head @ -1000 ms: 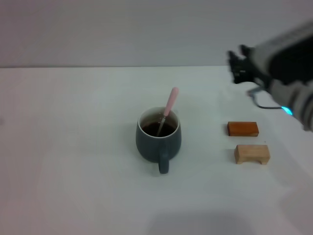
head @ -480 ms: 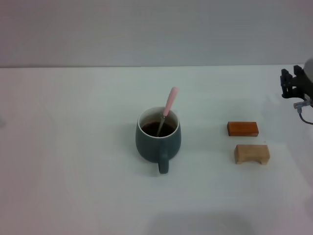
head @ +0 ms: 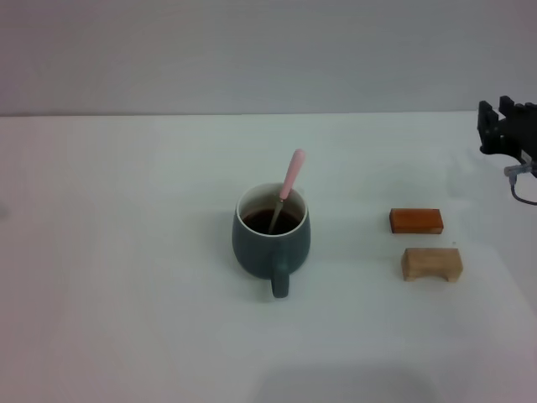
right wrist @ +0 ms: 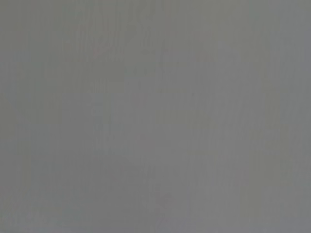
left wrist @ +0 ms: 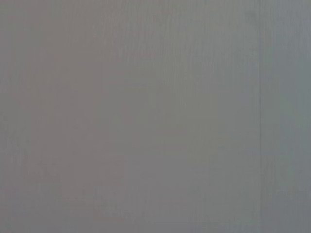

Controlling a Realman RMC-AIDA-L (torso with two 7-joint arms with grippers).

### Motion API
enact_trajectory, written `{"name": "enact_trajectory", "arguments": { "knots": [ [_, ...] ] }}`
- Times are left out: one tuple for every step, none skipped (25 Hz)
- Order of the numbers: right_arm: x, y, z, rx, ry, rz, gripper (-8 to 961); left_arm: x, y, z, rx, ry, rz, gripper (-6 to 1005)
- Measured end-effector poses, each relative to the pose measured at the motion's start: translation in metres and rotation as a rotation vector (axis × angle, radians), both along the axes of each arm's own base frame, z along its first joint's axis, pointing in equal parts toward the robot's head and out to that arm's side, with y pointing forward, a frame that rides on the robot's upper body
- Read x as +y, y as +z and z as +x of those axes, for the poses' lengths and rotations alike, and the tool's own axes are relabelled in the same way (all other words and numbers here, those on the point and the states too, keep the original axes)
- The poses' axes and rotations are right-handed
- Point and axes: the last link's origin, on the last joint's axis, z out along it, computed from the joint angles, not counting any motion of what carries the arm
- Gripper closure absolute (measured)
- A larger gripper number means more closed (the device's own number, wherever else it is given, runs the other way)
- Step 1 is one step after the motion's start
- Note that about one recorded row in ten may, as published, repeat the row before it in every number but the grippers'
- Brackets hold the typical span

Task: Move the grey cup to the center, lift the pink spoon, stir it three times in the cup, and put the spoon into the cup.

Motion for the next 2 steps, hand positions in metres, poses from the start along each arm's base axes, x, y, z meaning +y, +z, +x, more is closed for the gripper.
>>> {"name": "enact_trajectory", "arguments": {
  "knots": [
    [0.0017, -0.0001, 0.0025, 0.044, -0.003, 0.008, 719, 0.0000, 0.0001, 0.0000, 0.000, 0.000, 0.001, 952],
    [0.0058, 0.0000, 0.0076, 0.098, -0.021, 0.019, 719, -0.0005, 0.0004, -0.0001, 0.000, -0.001, 0.003, 952]
  ]
}}
